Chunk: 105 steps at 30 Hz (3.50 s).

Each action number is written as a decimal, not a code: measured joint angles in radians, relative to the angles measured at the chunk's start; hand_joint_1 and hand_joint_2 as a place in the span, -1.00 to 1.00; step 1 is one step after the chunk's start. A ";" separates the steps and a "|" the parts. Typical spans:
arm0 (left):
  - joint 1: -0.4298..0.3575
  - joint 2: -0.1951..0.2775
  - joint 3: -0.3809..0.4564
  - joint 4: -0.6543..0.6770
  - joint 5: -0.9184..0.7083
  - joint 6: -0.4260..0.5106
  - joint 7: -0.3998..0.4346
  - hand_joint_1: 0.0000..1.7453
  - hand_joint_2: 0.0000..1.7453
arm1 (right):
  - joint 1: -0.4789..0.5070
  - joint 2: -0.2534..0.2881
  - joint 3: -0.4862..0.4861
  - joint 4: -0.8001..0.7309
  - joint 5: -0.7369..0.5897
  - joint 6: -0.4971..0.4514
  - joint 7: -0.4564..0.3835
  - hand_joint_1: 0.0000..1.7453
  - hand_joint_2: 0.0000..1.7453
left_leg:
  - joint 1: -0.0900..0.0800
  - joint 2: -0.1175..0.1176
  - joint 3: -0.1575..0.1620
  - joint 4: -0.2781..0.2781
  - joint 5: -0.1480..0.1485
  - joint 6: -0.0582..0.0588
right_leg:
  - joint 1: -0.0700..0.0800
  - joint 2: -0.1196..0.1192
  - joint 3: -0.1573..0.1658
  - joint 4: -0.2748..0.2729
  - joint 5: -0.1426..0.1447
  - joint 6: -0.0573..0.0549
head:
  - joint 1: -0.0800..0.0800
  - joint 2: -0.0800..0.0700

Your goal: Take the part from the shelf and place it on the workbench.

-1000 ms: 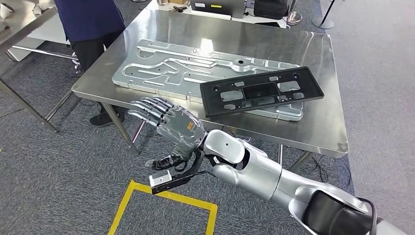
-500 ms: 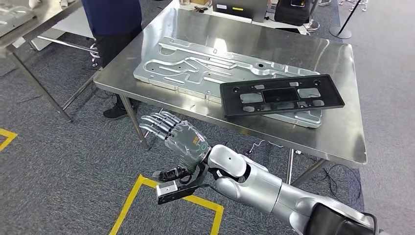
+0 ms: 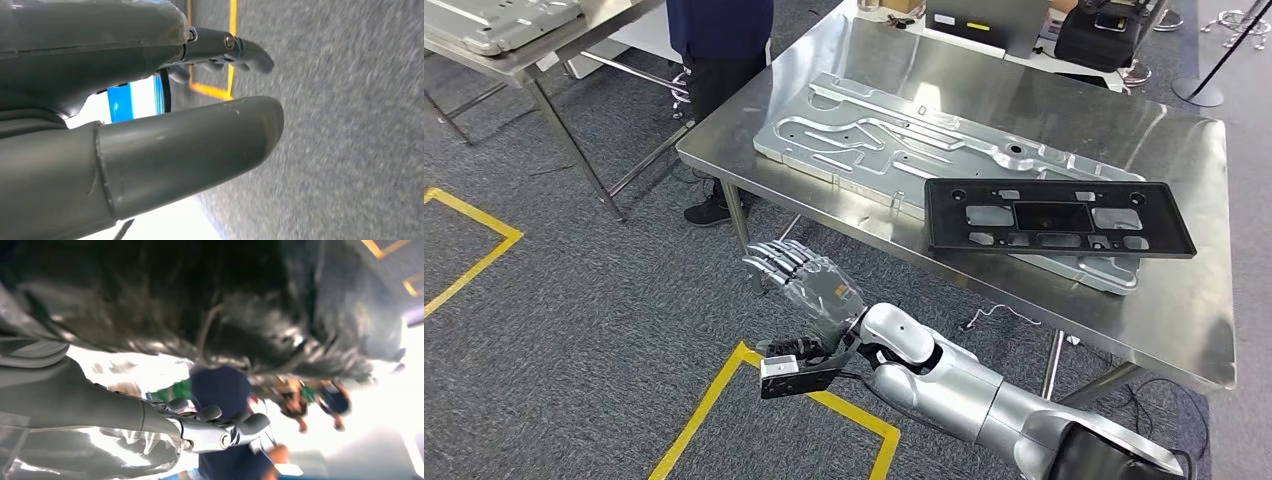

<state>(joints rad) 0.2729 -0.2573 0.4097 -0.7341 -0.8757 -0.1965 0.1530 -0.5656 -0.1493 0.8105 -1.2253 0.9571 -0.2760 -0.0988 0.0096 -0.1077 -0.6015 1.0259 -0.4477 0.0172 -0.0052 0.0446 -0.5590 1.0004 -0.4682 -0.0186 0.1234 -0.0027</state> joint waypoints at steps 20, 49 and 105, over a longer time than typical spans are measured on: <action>-0.036 -0.015 0.095 0.045 -0.013 0.039 -0.043 -1.00 -1.00 | 0.283 0.061 -0.354 0.783 -0.327 0.014 0.052 -1.00 -1.00 | 0.002 0.075 0.012 -0.014 0.004 0.029 | -0.014 -0.057 -0.070 0.221 -0.156 0.059 | -0.002 0.000; -0.113 0.017 0.095 0.207 -0.117 0.177 -0.124 -1.00 1.00 | 0.513 0.186 -0.816 1.030 -0.612 0.262 0.098 -1.00 1.00 | -0.014 0.035 0.356 -0.586 0.232 0.001 | 0.009 -0.020 0.331 -0.538 0.206 0.000 | -0.003 0.000; -0.243 0.111 0.103 0.528 0.050 0.312 -0.213 -1.00 -0.50 | 0.514 0.176 -0.796 1.032 -0.614 0.251 0.069 -1.00 -1.00 | -0.008 0.078 0.076 -0.060 -0.012 0.019 | -0.009 -0.033 0.041 -0.028 -0.011 0.037 | -0.001 0.000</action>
<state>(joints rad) 0.0298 -0.1466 0.5127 -0.2058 -0.8259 0.1152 -0.0603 -0.0513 0.0271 0.0141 -0.1934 0.3433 -0.0252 -0.0298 0.0012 -0.0295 -0.5257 0.9661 -0.4598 0.0360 -0.0141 0.0111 -0.5181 0.9724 -0.4792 0.0180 0.1222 -0.0027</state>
